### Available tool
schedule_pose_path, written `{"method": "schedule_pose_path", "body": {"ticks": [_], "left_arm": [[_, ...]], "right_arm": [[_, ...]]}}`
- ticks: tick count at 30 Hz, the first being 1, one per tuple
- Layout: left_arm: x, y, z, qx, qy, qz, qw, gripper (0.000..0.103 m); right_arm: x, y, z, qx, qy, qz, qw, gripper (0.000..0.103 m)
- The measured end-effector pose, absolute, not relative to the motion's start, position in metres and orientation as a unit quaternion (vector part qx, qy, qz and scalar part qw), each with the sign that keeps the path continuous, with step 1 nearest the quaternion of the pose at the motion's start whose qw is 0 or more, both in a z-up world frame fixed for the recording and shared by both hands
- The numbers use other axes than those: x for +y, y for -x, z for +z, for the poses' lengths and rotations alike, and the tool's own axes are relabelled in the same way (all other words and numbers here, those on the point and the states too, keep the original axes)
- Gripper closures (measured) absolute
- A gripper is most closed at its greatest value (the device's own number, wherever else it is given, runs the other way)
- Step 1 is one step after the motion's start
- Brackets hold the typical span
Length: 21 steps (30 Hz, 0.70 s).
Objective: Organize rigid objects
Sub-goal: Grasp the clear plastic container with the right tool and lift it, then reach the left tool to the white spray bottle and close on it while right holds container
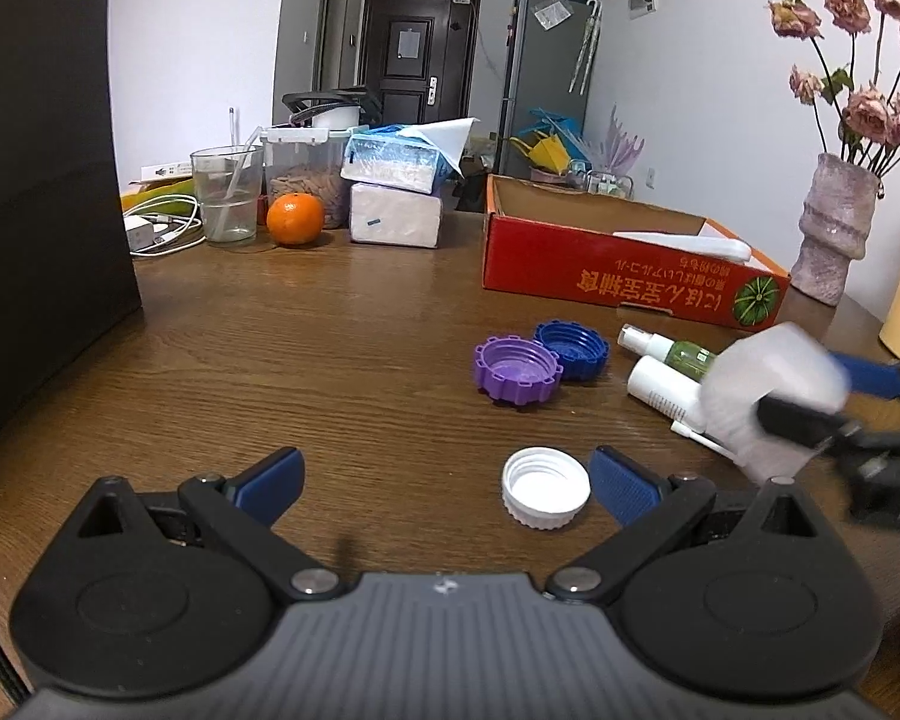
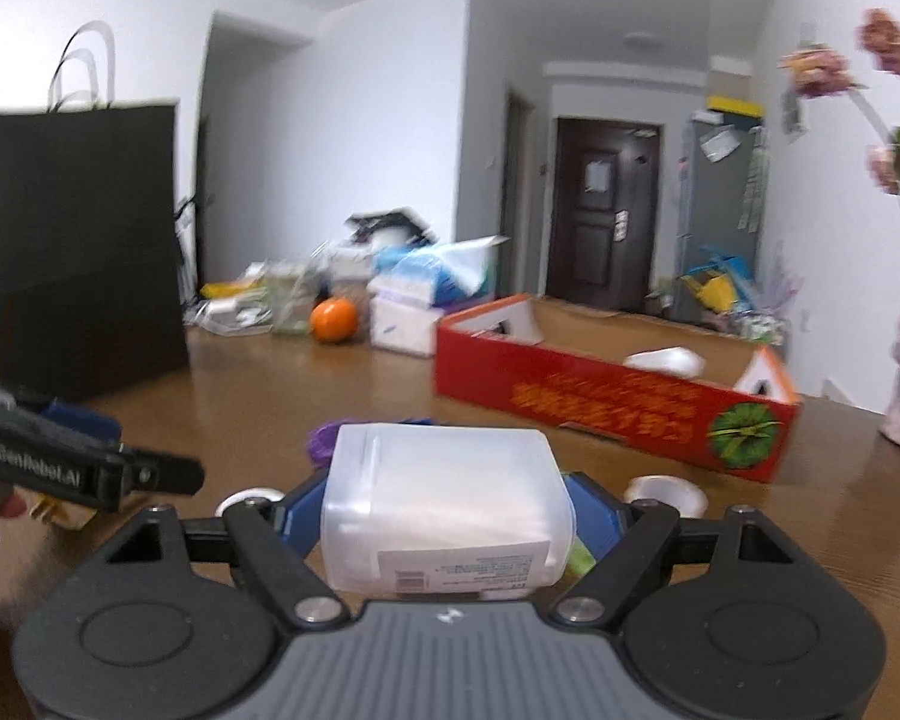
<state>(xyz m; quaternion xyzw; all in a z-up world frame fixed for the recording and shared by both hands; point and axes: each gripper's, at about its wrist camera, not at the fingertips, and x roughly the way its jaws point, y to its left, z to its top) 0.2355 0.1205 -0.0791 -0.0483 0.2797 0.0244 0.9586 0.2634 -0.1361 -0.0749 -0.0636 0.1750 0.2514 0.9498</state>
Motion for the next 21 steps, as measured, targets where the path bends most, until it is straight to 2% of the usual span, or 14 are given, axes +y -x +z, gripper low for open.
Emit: {"method": "schedule_pose_path", "body": {"ticks": [21], "left_arm": [[0.024,-0.27,-0.073,0.28,-0.018,-0.049,0.959,0.0]], "right_arm": [[-0.246,-0.265,-0.071,0.155,0.006,0.149,0.977,0.021]]}}
